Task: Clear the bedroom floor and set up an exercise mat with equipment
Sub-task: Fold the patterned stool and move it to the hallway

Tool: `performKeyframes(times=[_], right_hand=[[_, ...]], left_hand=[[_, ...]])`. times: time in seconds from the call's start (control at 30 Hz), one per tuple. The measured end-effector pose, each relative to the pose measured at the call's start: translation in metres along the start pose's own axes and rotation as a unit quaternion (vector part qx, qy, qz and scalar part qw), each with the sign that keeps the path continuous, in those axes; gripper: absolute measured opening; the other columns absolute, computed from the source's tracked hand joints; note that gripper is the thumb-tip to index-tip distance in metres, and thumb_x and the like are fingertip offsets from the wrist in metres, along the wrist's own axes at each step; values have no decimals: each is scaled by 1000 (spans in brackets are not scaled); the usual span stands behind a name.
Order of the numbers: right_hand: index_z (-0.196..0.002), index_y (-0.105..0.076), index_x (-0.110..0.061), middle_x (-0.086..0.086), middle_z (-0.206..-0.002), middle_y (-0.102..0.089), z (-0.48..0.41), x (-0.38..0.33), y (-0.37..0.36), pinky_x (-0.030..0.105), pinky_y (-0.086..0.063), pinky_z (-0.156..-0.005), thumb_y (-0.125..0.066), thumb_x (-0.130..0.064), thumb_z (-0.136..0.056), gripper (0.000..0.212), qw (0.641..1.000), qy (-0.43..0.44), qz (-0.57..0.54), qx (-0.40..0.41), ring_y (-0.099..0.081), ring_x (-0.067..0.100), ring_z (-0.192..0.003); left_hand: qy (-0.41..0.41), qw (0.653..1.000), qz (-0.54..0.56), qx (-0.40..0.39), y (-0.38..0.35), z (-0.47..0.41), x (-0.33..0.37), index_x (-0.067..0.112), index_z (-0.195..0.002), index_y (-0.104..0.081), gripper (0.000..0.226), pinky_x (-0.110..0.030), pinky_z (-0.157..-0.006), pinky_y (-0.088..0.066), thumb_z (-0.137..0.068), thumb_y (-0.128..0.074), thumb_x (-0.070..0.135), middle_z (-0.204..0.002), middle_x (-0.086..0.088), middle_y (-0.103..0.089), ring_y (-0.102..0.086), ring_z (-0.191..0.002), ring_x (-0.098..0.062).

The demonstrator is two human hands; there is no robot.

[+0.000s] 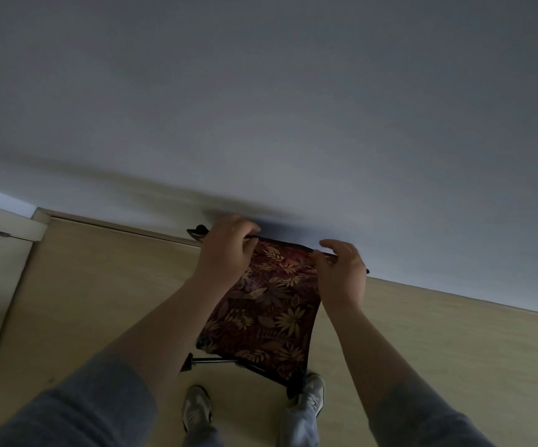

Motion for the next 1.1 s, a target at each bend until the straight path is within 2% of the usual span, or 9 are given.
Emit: performKeyframes(times=[0.13,0.23,0.47,0.57,0.63,0.7,0.77,0.87,1.1], right_hand=[[-103,-72,-16,0,-103,-67,37,-16,31,31,-52,-79,-65,-21,-87,17,999,-18,-29,12,-64,18,-93],[-101,-74,-16,-1,-99,-70,62,-35,55,30,-50,-77,-64,-21,-88,16,999,-30,-45,11,-64,16,-90],[-103,-72,-15,-3,-96,-71,140,-83,117,31,-53,-82,-65,-17,-89,16,988,-47,-132,62,-65,11,-91],[-96,-71,-22,-9,-90,-70,175,-108,144,21,-51,-77,-66,-13,-89,13,979,-47,-182,83,-64,0,-85],[-94,-70,-21,-15,-86,-68,199,-124,161,6,-45,-69,-65,-8,-89,15,972,-32,-213,95,-63,-10,-78],[-87,-68,-26,-17,-84,-67,221,-135,174,2,-44,-66,-65,-5,-89,21,964,-27,-240,110,-61,-14,-76],[-82,-65,-34,-15,-85,-69,238,-144,186,8,-49,-69,-66,-7,-88,28,959,-22,-252,130,-65,-6,-77],[-88,-67,-30,-8,-90,-71,259,-150,210,20,-52,-75,-67,-11,-89,19,950,-25,-274,146,-67,9,-87],[-109,-70,-21,-4,-102,-72,294,-134,303,40,-56,-90,-65,-18,-91,19,937,-31,-286,200,-67,15,-96]], left_hand=[[-7,999,44,11,34,27,36,9,-103,-67,19,-29,-72,-50,-84,-68,13,-89,-2,-63,-59,-82,-17],[2,997,71,-7,61,46,60,10,-106,-66,21,-27,-74,-51,-86,-67,15,-92,-2,-63,-60,-83,-15],[44,990,136,-11,138,109,102,18,-112,-66,24,-9,-75,-44,-89,-62,24,-104,8,-64,-60,-91,-3],[38,987,158,-19,172,132,120,22,-110,-66,23,-14,-74,-48,-88,-63,26,-100,11,-66,-60,-87,0],[23,984,176,-28,194,146,134,26,-108,-66,21,-9,-72,-46,-88,-64,28,-98,16,-65,-60,-87,4],[-7,983,180,-35,213,157,148,29,-106,-66,18,-4,-71,-44,-88,-64,27,-96,19,-65,-59,-87,7],[-29,981,189,-34,232,162,161,29,-103,-66,17,-3,-71,-43,-87,-65,24,-92,19,-66,-59,-86,8],[-56,977,202,-41,253,168,184,25,-104,-67,18,-4,-70,-43,-86,-67,21,-87,18,-66,-60,-84,8],[-151,965,209,-41,268,183,280,23,-109,-66,20,-2,-72,-44,-89,-63,23,-89,19,-65,-60,-85,7]])
Point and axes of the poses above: each hand's wrist, its own z-axis away from the middle knuckle, its own y-axis out of the back of the hand, x = y × z, the point moved 3 cm from there along -z, towards the middle knuckle
